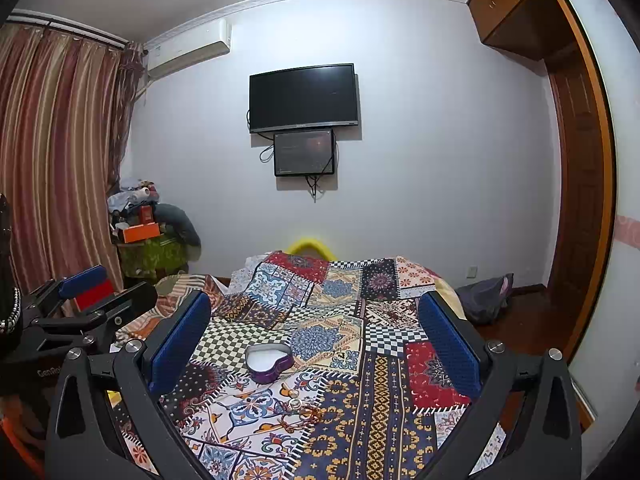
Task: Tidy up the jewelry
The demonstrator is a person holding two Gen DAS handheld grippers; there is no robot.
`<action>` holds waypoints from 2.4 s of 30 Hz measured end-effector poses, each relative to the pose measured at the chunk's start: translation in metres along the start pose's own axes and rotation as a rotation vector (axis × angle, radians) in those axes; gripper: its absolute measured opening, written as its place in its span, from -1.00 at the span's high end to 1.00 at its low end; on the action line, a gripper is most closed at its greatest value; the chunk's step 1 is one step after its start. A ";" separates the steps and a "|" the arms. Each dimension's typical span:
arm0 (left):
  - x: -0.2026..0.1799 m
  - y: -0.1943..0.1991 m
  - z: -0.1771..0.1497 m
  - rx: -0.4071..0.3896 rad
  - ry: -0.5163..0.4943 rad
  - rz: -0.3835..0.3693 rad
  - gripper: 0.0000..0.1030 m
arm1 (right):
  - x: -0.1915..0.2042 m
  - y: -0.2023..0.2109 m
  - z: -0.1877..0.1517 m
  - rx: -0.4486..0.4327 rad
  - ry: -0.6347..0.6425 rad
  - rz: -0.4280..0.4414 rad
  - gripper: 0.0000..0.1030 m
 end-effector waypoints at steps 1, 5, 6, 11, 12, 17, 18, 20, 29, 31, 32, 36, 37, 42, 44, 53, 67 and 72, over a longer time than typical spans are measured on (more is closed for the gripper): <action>0.000 0.000 -0.001 0.002 0.000 0.000 -1.00 | 0.000 0.000 0.000 0.001 -0.001 0.000 -0.99; 0.001 0.001 -0.001 0.006 -0.002 -0.001 -1.00 | 0.000 0.000 0.000 0.001 -0.003 0.001 -0.99; 0.001 0.001 -0.001 0.005 -0.004 -0.001 -1.00 | 0.000 0.000 0.000 0.001 -0.004 0.000 -0.99; 0.000 -0.002 -0.003 0.005 0.001 -0.003 -1.00 | -0.001 0.000 -0.001 0.002 -0.003 0.000 -0.99; 0.000 -0.002 -0.002 0.003 0.001 -0.005 -1.00 | -0.001 0.000 -0.001 0.002 -0.004 0.001 -0.99; 0.000 -0.003 -0.004 0.007 0.001 -0.006 -1.00 | -0.001 0.001 -0.001 0.002 -0.004 0.001 -0.99; 0.001 -0.002 -0.003 0.006 0.001 -0.007 -1.00 | -0.001 0.001 -0.001 0.001 -0.004 0.001 -0.99; 0.000 -0.002 -0.004 0.008 0.002 -0.009 -1.00 | -0.002 0.000 -0.001 0.003 -0.005 0.001 -0.99; 0.003 -0.008 -0.009 0.031 0.004 -0.008 -1.00 | -0.002 -0.006 -0.003 0.024 -0.006 0.003 -0.99; 0.004 -0.011 -0.009 0.047 0.000 -0.007 -1.00 | -0.002 -0.009 -0.004 0.031 -0.008 0.003 -0.99; 0.005 -0.013 -0.009 0.054 0.001 -0.006 -1.00 | -0.002 -0.011 -0.004 0.035 -0.009 0.002 -0.99; 0.006 -0.021 -0.012 0.073 0.008 -0.005 -1.00 | -0.006 -0.020 -0.008 0.057 -0.014 -0.001 -0.99; 0.008 -0.026 -0.015 0.084 0.010 -0.004 -1.00 | -0.007 -0.023 -0.010 0.065 -0.015 -0.003 -0.99; 0.012 -0.051 -0.028 0.186 0.030 -0.020 -1.00 | -0.020 -0.048 -0.027 0.131 -0.026 -0.026 -0.99; 0.014 -0.065 -0.036 0.214 0.037 -0.019 -1.00 | -0.027 -0.061 -0.035 0.171 -0.031 -0.041 -0.99; 0.020 -0.129 -0.089 0.379 0.030 0.010 -0.98 | -0.058 -0.110 -0.085 0.373 -0.040 -0.059 -0.99; 0.012 -0.184 -0.151 0.628 -0.030 -0.068 -0.39 | -0.049 -0.158 -0.121 0.569 0.051 0.113 -0.42; 0.006 -0.198 -0.159 0.665 -0.028 -0.119 -0.02 | -0.042 -0.174 -0.126 0.629 0.053 0.210 -0.02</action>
Point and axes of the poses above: each gripper's, at about its wrist camera, not at the fingertips, and y roughly against the way its jaws point, x to its left, z to its top, the point moved 3 cm from there along -y, roughly the way its jaws point, and after that the axes turned 3 degrees about x, right-handed, at the moved point
